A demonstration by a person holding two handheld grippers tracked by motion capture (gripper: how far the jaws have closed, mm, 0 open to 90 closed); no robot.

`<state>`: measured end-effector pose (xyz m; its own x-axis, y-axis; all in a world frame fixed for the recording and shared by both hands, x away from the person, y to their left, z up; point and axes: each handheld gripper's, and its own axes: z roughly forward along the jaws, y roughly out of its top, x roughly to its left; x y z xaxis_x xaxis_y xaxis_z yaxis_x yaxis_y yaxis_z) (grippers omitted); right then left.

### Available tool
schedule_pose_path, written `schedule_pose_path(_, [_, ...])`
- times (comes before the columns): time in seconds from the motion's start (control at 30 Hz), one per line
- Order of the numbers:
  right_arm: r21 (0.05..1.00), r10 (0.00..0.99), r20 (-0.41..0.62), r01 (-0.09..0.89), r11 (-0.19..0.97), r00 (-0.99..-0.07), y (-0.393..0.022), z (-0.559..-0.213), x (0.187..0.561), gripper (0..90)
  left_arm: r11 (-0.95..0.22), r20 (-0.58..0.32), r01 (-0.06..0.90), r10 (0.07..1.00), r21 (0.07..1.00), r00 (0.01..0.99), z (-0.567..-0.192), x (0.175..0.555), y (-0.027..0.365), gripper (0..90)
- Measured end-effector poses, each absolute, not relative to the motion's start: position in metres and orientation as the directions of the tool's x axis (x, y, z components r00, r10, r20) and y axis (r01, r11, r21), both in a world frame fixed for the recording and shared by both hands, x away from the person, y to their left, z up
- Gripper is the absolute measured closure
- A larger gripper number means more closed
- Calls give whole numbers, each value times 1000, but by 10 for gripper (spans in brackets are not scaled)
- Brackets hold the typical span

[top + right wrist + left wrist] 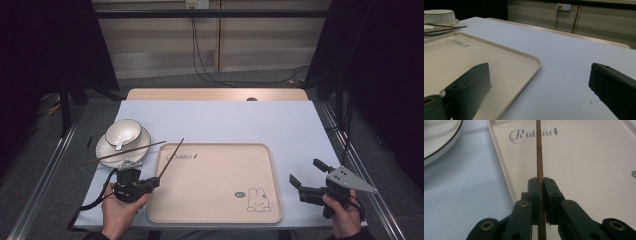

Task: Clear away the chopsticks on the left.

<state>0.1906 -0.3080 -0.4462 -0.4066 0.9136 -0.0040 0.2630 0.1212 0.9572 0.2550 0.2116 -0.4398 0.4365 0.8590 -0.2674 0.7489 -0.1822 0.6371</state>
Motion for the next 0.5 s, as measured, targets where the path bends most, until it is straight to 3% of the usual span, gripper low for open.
schedule_pose_path(0.5, [955,911,0,270,123,-412,-308,-446,190,38,-193,-252,792,882,580,399,-455,258,203,846])
